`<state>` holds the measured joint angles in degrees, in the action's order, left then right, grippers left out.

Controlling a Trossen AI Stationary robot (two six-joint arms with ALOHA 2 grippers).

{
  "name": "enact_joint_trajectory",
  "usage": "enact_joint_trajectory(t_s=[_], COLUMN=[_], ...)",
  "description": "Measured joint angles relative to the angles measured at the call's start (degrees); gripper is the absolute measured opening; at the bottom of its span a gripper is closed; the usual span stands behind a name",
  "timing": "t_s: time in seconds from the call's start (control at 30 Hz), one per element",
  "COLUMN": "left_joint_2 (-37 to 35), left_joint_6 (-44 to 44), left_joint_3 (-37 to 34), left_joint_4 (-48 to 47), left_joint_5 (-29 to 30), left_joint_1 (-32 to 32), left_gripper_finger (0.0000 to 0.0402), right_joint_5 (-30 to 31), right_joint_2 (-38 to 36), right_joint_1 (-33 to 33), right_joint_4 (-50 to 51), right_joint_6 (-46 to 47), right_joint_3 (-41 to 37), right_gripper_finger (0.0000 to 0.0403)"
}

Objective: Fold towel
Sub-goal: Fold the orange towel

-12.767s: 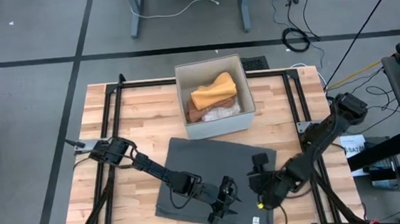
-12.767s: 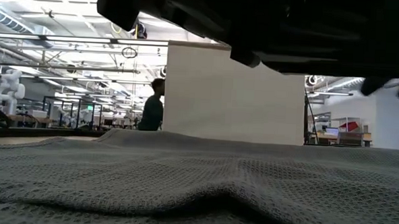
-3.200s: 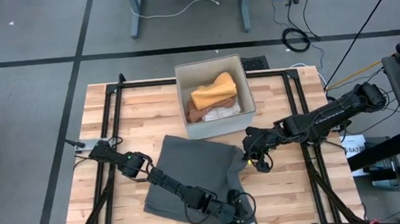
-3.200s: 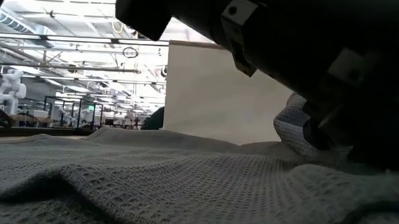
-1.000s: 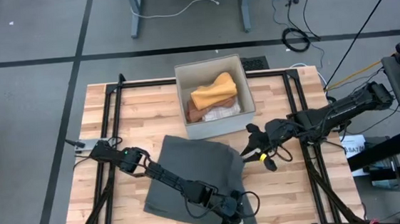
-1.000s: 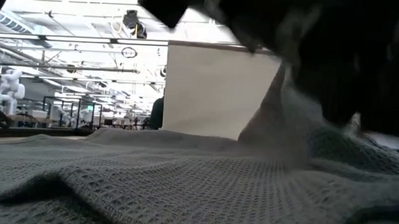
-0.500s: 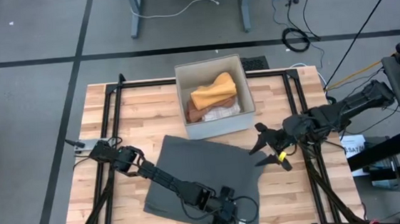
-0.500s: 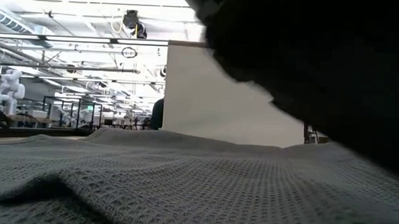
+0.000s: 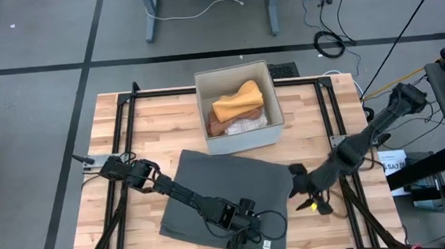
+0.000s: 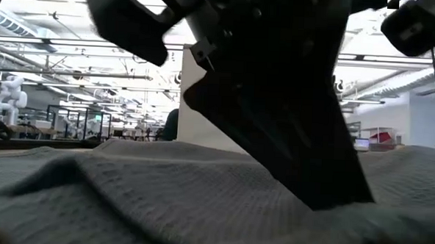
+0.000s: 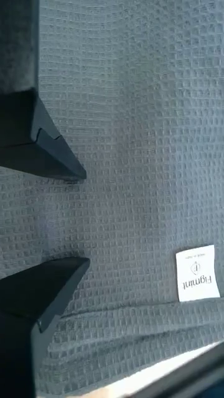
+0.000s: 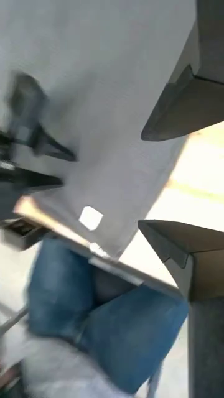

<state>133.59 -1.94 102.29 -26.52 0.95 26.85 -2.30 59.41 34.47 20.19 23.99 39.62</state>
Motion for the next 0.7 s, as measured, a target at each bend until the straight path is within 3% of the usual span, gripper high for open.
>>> enact_joint_trajectory(t_s=[0.17,0.5,0.7], left_joint_2=[-0.3,-4.7,-5.4], left_joint_6=[-0.5,0.9,0.5], left_joint_3=[0.0,-0.1,-0.1], left_joint_4=[0.1,-4.2,-2.7], left_joint_5=[0.2,4.3,0.6], left_joint_1=[0.2,1.7,2.7], left_gripper_finger=[0.0222,0.0222,0.0222], right_joint_5=[3.8,4.1,6.0], right_joint_2=[8.6,23.6,28.7], right_joint_1=[3.9,9.1,12.1], right_joint_4=[-1.9,-13.8,-23.3], right_joint_6=[0.3,0.1,-2.8], right_joint_3=[0.0,0.0,0.0], right_gripper_finger=[0.0204,0.0203,0.0203])
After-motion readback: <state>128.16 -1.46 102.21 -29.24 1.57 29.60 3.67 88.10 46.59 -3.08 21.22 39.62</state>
